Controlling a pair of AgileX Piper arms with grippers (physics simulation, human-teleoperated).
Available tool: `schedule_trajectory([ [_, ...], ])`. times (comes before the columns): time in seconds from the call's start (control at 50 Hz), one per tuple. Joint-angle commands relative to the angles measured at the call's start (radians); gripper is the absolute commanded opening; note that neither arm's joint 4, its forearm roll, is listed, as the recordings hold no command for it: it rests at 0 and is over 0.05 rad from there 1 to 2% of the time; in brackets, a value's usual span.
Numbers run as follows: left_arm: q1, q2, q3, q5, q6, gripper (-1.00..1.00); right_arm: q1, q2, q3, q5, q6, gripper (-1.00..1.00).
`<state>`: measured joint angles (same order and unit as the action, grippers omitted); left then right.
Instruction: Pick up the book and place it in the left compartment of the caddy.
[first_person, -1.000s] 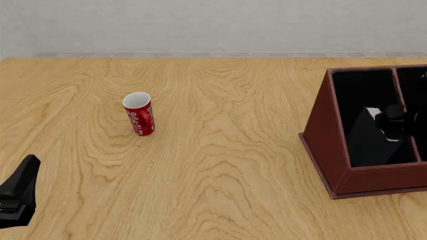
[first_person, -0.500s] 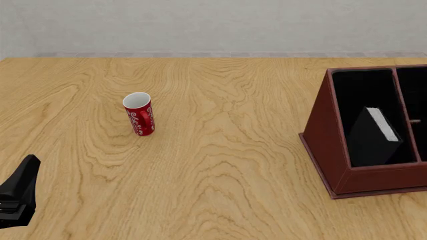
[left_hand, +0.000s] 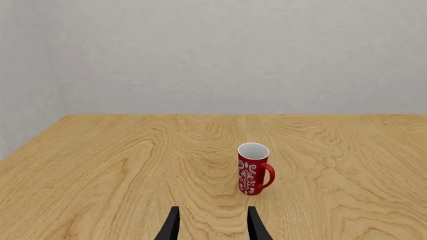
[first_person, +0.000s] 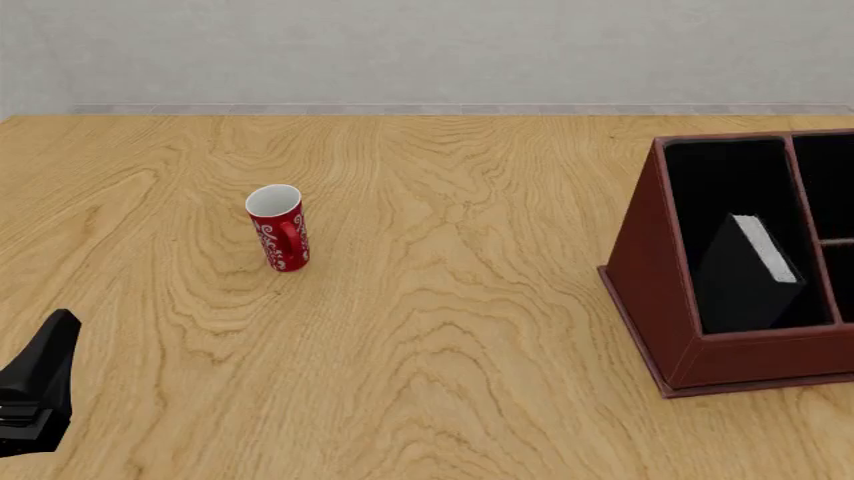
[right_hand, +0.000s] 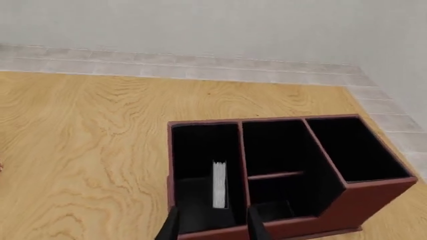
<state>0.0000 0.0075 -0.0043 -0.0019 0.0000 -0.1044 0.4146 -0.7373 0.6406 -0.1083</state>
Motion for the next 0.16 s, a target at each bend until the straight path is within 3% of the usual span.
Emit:
schedule_trajectory([
  [0.02, 0.0, 0.0, 0.0, 0.0, 0.0, 1.0, 0.034, -0.2, 0.09, -0.028, 0.06, 1.0],
  [0.16, 0.0, 0.0, 0.0, 0.0, 0.0, 1.0, 0.003, -0.326, 0.213, -0.073, 0.154, 1.0],
])
